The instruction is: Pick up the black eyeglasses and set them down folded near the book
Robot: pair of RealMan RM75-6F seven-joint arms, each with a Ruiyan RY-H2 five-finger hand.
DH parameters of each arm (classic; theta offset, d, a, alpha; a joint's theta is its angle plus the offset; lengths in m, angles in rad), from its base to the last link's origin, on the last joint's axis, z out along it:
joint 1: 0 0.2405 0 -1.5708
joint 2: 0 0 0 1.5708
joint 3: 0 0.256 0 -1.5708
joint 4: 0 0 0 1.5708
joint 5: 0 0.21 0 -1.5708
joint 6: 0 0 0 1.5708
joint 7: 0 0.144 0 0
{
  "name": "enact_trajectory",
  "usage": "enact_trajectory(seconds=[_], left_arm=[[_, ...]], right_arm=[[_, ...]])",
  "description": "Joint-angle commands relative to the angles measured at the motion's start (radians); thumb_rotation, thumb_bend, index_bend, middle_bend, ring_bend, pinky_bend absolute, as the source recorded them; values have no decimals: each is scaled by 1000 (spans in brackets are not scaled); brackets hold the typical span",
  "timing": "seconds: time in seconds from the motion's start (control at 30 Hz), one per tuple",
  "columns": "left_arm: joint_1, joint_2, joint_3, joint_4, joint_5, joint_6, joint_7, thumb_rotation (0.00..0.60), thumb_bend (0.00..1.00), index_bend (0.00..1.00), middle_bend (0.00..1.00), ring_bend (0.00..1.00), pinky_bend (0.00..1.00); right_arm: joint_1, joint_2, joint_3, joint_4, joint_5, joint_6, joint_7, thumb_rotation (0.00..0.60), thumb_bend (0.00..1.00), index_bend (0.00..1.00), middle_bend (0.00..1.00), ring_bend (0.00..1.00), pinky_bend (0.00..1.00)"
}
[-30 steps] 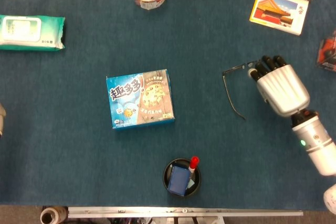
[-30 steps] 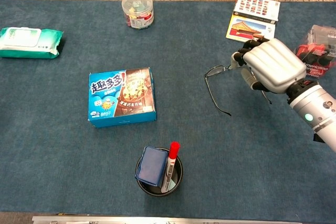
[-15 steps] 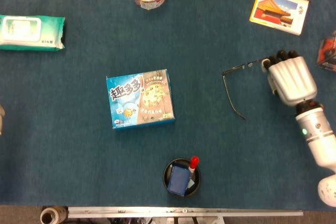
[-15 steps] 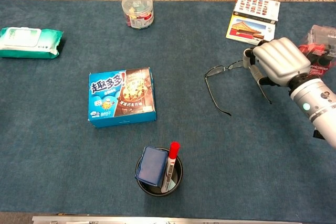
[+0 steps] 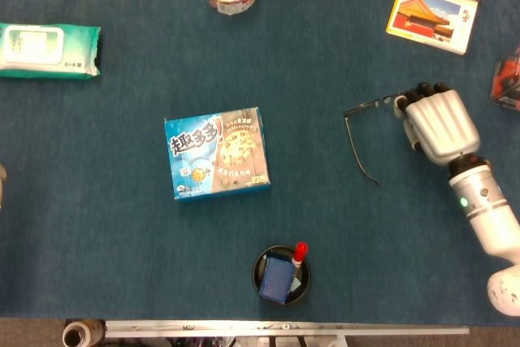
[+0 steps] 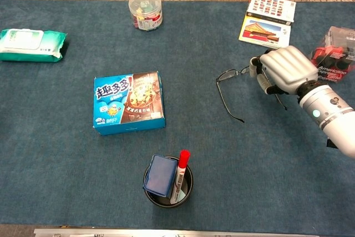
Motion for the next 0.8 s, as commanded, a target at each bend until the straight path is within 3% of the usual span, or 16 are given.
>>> enact_trajectory(seconds=[0.03, 0.8], left_arm=[[0, 0, 0, 0, 1, 0, 0, 600, 484, 523, 448, 369, 458], [5, 9, -1, -5, 5, 12, -12, 600, 484, 523, 447, 369, 458]], right_arm=[[4, -5, -4, 8, -3, -4, 11, 600, 542, 479, 496, 324, 389], [75, -126, 11, 205, -56, -37, 197, 600, 542, 480, 426, 306, 389]])
